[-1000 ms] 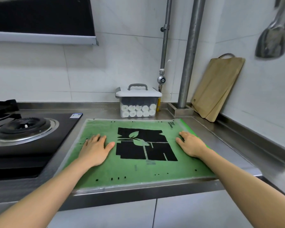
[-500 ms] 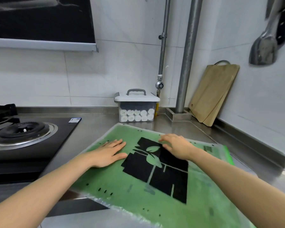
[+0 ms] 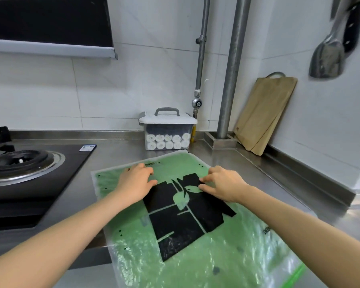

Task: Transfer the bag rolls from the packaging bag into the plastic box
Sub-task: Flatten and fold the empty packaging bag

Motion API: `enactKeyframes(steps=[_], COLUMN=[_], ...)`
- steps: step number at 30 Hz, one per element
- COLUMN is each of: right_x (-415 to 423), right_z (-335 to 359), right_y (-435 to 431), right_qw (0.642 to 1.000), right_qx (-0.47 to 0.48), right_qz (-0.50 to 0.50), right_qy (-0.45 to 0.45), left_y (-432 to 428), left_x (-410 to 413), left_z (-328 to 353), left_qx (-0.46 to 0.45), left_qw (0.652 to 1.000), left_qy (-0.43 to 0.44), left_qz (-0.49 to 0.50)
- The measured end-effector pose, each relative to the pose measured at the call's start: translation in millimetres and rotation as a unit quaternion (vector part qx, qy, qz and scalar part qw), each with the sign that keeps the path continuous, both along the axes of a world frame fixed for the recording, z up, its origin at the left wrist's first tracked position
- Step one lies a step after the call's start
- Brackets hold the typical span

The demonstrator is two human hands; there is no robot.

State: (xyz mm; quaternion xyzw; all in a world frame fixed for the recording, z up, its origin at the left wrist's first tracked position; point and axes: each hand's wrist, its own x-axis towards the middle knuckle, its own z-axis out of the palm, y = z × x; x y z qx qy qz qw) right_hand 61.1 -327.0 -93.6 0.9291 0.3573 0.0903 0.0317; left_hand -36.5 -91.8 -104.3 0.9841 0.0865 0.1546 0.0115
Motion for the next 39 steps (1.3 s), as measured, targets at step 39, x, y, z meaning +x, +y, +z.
enactKeyframes(steps=[39], right_x=[-71.0], right_z=[-51.6], right_y=[-96.1], right_qw=[0.983], right_qx=[0.097], right_qz=[0.14], right_qy=[-0.067], left_y=[12.2], left_x=[-143.8], left_z=[-24.6], left_qx=[0.098], left_qw=[0.975], left_qy=[0.144], left_qz=[-0.137])
